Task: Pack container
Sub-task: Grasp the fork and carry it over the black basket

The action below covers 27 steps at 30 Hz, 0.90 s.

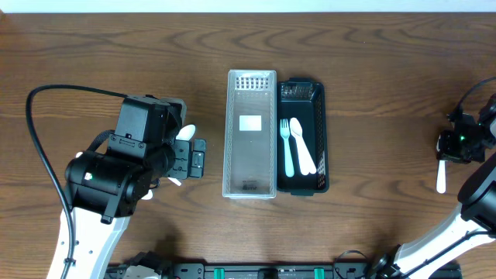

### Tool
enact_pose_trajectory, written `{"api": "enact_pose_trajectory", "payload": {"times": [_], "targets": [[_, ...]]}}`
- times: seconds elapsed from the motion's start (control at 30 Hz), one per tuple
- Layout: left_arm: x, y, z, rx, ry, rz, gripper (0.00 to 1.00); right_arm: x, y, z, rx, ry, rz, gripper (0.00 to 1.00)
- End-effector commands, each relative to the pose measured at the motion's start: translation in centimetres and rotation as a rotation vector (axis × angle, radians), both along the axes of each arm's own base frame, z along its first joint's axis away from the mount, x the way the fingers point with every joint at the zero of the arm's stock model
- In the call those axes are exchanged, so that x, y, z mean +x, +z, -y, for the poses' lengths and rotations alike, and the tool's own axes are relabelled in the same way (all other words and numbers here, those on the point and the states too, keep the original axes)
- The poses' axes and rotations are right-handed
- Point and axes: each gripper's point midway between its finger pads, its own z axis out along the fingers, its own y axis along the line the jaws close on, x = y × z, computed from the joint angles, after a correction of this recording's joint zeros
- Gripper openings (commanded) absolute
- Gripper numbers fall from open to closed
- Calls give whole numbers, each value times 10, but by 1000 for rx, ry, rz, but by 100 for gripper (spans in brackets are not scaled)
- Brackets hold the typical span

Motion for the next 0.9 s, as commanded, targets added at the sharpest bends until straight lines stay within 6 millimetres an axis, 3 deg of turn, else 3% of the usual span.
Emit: {"api": "enact_pose_trajectory", "payload": {"times": [0.0,0.1,0.27,0.43,0.6,0.73,0.87], "targets": [[2,3,-2,10,3,12,98,-1,-10,-1,19,-50,-8,9],[2,3,-2,10,3,13,98,0,-10,0,17,-93,-7,1],[2,3,-2,10,3,13,98,4,-7,-7,17,-148,-8,1],[4,6,-15,68,48,42,98,27,19,-23,-15,-166,55,1],[2,15,-25,86,89,84,98,68,83,-63,-64,-99,203,1],[-1,18,-36,79,136,93,98,91,151,-121,-67,1,308,1],[-5,15,-57,90,217,62,98,96,199,-193,-41,141,366,1]]}}
